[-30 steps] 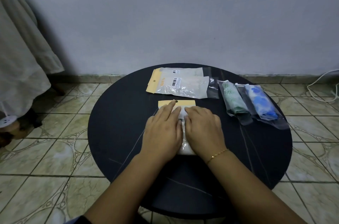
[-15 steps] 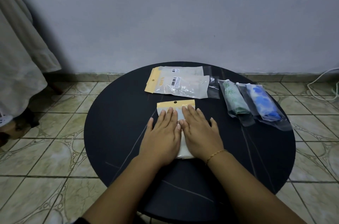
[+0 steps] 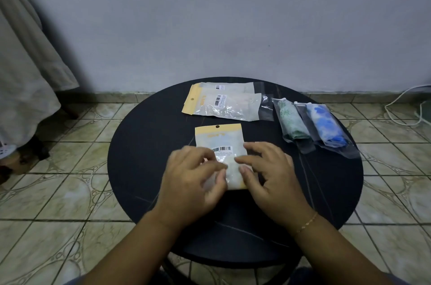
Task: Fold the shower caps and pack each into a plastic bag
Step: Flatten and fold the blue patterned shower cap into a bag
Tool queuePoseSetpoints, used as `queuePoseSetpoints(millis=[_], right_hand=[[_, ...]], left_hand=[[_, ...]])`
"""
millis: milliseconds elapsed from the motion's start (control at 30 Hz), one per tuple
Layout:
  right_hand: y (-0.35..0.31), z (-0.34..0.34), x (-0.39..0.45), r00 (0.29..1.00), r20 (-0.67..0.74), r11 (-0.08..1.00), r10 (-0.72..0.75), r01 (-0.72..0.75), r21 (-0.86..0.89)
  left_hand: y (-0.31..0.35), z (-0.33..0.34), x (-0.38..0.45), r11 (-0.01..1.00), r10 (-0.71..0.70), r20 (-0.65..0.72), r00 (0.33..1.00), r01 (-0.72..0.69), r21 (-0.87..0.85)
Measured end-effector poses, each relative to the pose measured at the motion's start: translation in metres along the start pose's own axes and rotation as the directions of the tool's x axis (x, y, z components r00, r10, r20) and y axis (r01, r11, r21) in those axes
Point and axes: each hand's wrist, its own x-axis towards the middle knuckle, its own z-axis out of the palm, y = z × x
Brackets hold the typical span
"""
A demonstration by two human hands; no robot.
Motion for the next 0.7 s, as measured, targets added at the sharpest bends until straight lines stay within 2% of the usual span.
queuePoseSetpoints(millis=[33, 100, 167, 233, 367, 467, 533, 567, 600, 633, 667, 700], right_hand=[[0.000, 0.000, -0.006, 1.000, 0.006, 0.999, -0.013, 0.013, -0.040], [0.003, 0.000, -0.011, 0.995, 0.064, 0.993, 0.082, -0.076, -0.089], [0.004, -0.001, -0.010, 0.953, 0.164, 0.965, 0.254, -0.239, -0.106], [0.003, -0.003, -0.007, 0.898, 0.248, 0.931, 0.364, -0.359, -0.067], [-0.008, -0.004, -0.001, 0.818, 0.276, 0.793, 0.505, -0.566, 0.228], [-0.021, 0.000, 0.005, 0.810, 0.233, 0.644, 0.539, -0.574, 0.506], [-0.035, 0.002, 0.008, 0.835, 0.197, 0.577, 0.514, -0.507, 0.640], [-0.044, 0.002, 0.009, 0.857, 0.186, 0.553, 0.480, -0.461, 0.694], [-0.052, 0.003, 0.011, 0.882, 0.181, 0.528, 0.436, -0.413, 0.742], [-0.059, 0.005, 0.012, 0.903, 0.188, 0.499, 0.386, -0.375, 0.782], [-0.065, 0.009, 0.013, 0.919, 0.210, 0.473, 0.333, -0.355, 0.806], [-0.069, 0.014, 0.013, 0.926, 0.243, 0.457, 0.289, -0.356, 0.815]], left_hand=[[0.002, 0.001, -0.004, 0.999, 0.050, 0.032, 0.998, -0.050, 0.002], [0.002, 0.008, -0.012, 0.998, 0.066, 0.127, 0.990, -0.064, -0.014], [0.003, 0.012, -0.016, 1.000, -0.001, 0.228, 0.974, 0.002, -0.002], [0.006, 0.012, -0.017, 0.995, -0.095, 0.288, 0.953, 0.095, 0.013], [0.017, 0.009, -0.011, 0.953, -0.279, 0.361, 0.890, 0.302, -0.007], [0.023, 0.004, 0.000, 0.858, -0.434, 0.366, 0.823, 0.501, -0.109], [0.021, 0.000, 0.009, 0.713, -0.578, 0.359, 0.732, 0.668, -0.214], [0.017, -0.004, 0.014, 0.571, -0.659, 0.381, 0.648, 0.761, -0.307], [0.015, -0.009, 0.020, 0.381, -0.713, 0.437, 0.549, 0.826, -0.415], [0.013, -0.014, 0.024, 0.205, -0.726, 0.504, 0.468, 0.847, -0.490], [0.009, -0.021, 0.027, 0.086, -0.713, 0.559, 0.423, 0.844, -0.529], [0.005, -0.028, 0.028, 0.027, -0.688, 0.607, 0.398, 0.850, -0.526]])
